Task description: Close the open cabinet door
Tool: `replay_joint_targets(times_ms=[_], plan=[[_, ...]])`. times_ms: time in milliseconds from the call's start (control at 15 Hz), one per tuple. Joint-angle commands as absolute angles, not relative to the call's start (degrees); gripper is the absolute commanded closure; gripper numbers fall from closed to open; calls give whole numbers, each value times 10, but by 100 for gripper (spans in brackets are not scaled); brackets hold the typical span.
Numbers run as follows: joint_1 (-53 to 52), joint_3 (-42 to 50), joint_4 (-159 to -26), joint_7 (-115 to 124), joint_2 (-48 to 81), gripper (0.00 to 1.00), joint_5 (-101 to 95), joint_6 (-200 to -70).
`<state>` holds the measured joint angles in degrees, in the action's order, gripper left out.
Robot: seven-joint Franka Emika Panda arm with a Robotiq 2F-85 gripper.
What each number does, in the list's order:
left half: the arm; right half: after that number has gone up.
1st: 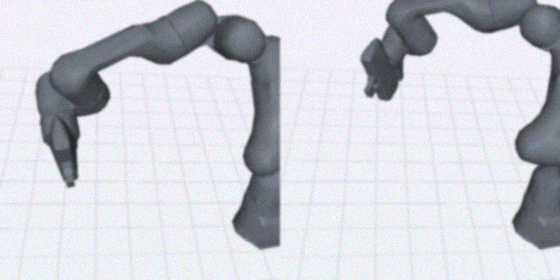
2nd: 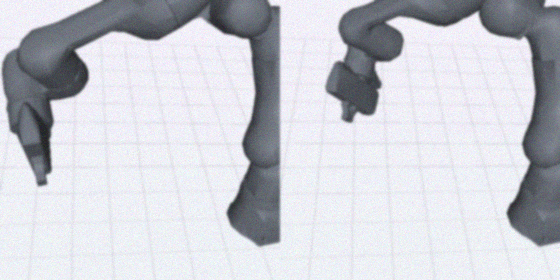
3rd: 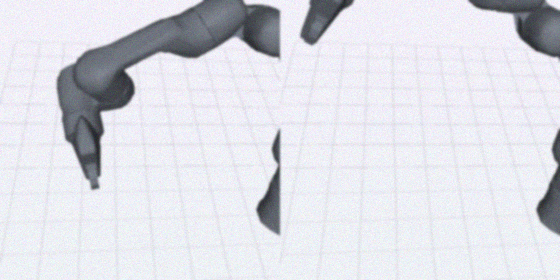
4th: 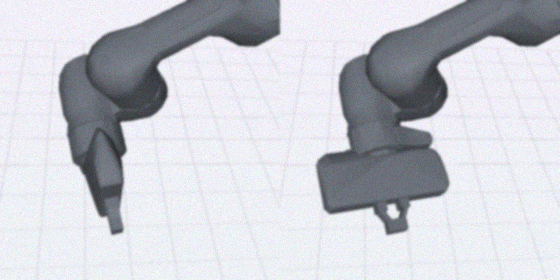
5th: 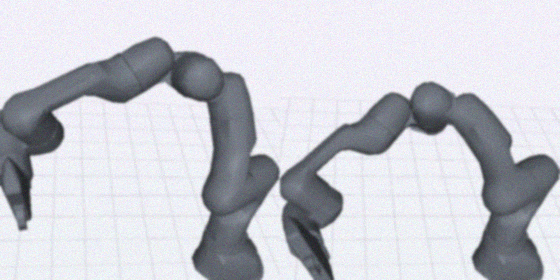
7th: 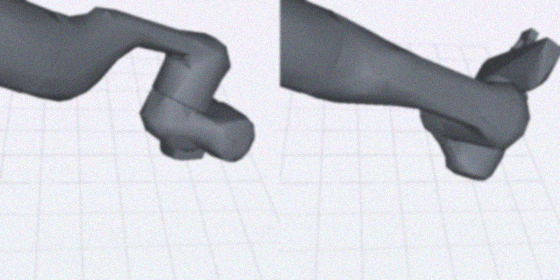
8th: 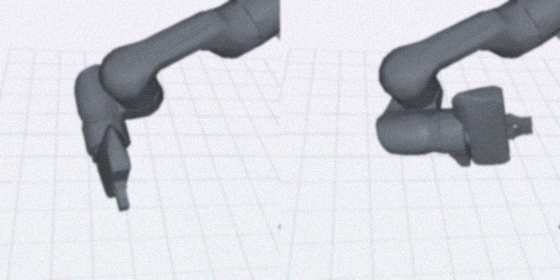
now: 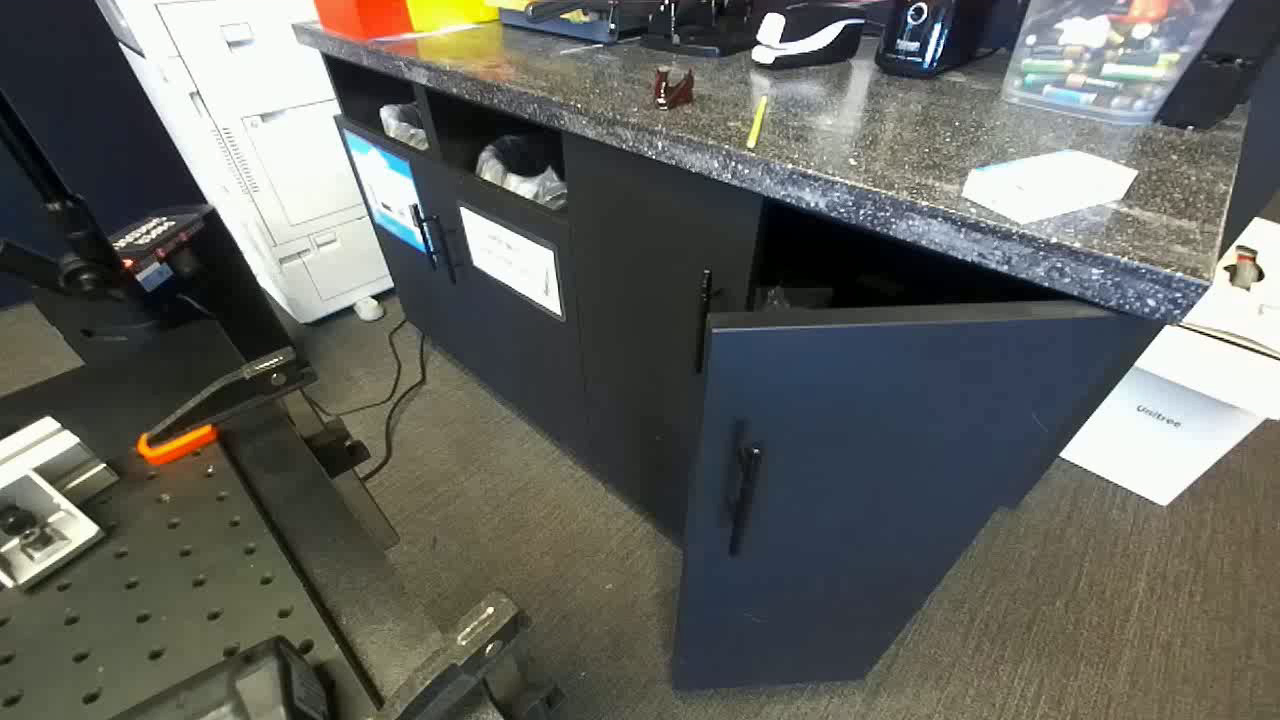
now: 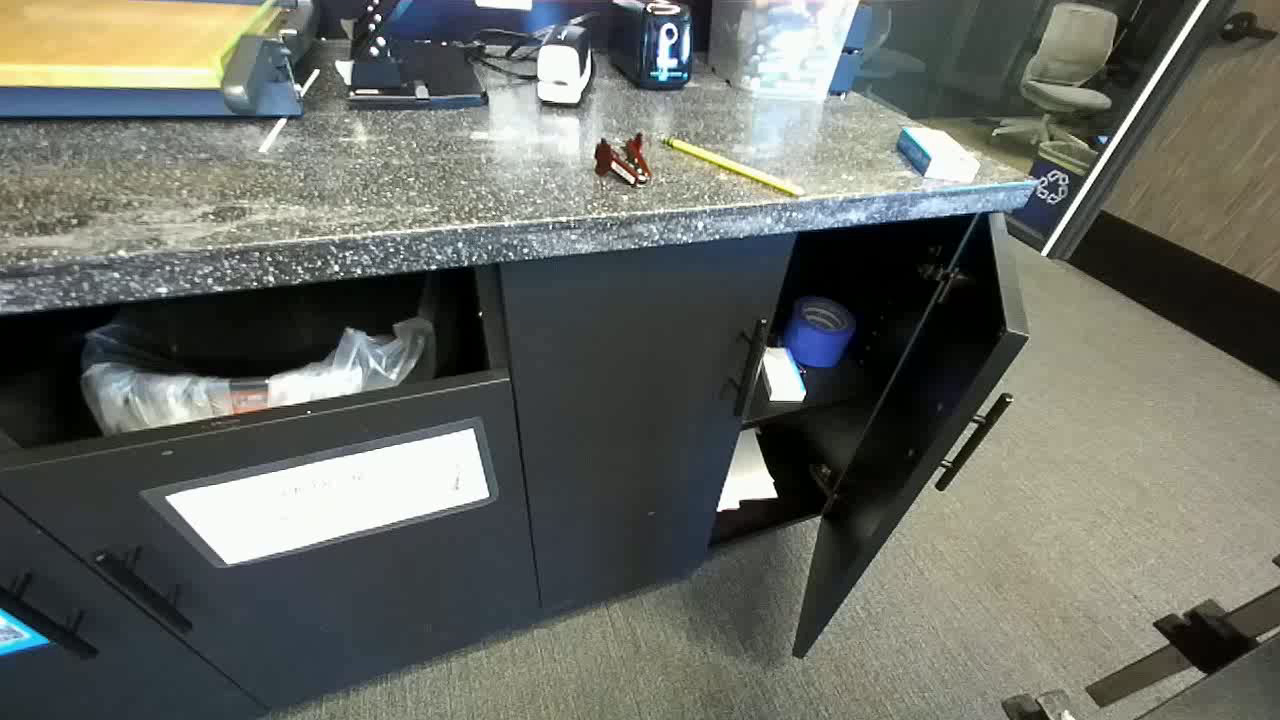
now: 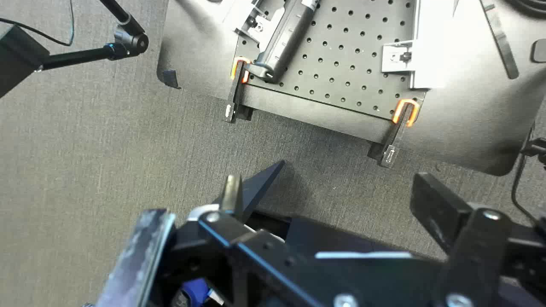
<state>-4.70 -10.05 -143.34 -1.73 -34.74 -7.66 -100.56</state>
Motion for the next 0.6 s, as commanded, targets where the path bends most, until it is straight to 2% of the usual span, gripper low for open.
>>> replay_joint_targets(times_ms=[0, 533], plan=[[-59, -90, -1432, -12, -346, 0, -82, -1004], [-53, -79, -1443, -27, -315, 0, -93, -1045]])
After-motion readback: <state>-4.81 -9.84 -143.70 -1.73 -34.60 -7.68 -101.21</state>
